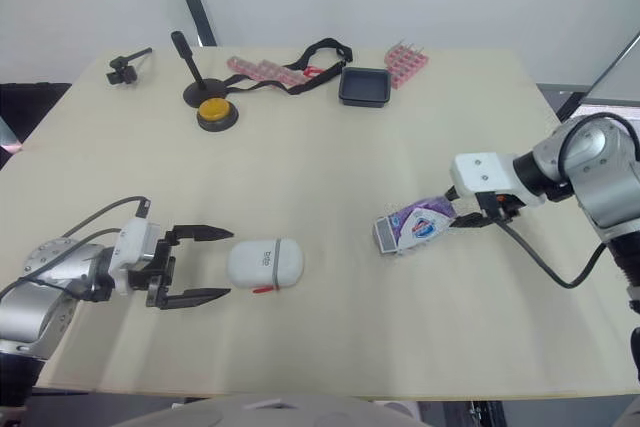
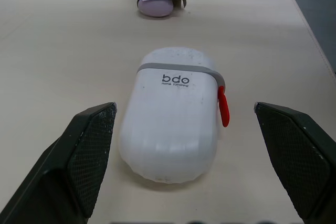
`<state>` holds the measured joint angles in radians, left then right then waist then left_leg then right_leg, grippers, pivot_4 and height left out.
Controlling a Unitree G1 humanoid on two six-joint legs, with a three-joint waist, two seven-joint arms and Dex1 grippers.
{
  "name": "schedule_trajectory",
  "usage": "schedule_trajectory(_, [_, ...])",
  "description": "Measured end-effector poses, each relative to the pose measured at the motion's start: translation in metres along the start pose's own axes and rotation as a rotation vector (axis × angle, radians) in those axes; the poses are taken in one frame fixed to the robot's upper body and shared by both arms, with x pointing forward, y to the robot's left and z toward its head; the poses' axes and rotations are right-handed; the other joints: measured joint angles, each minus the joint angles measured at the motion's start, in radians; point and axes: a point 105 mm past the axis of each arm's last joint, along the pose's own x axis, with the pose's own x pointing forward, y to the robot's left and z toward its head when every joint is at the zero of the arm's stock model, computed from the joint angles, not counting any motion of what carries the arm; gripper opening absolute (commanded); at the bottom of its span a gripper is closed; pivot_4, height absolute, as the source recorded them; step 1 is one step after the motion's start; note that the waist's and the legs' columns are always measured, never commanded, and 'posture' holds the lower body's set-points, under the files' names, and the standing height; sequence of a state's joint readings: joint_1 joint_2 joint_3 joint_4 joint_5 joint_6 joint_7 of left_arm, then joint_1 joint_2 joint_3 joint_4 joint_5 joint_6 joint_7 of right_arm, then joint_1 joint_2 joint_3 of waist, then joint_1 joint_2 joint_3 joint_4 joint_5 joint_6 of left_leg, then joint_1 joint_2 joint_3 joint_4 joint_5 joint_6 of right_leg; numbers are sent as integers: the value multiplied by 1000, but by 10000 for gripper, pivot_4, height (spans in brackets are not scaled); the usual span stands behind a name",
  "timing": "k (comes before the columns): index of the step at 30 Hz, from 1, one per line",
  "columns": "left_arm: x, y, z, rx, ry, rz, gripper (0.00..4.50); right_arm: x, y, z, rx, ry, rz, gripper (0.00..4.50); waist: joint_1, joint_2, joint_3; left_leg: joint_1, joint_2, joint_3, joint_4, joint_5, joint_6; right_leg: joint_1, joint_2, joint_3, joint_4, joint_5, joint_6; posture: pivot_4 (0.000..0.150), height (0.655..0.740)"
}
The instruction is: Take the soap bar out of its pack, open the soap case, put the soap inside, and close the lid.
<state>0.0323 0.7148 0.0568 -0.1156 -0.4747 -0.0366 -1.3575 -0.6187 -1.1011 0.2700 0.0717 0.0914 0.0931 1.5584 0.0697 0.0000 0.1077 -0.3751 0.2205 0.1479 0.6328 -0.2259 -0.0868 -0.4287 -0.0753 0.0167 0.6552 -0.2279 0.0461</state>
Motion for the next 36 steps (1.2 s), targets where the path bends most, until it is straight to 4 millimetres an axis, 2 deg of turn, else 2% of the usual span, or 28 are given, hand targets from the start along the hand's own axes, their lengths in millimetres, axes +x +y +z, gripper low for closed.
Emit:
schedule_trajectory(12, [0,0,-1,2,8,2,45000,-1,0,-2,-14,34,19,21437,0,0,0,0,0,0,0,0,0,0,0,0,1,0,0,1500,7291])
schedule_trajectory(26, [0,1,-2,7,13,2,45000,-8,15,-29,104,20,10,21437,4,0,0,0,0,0,1,0,0,0,0,0,1,0,0,1500,7291])
schedule_trajectory(36, [-1,2,-3,6,14,4,45000,-36,24,-58,250,24,-90,21437,7,0,0,0,0,0,1,0,0,0,0,0,1,0,0,1500,7291])
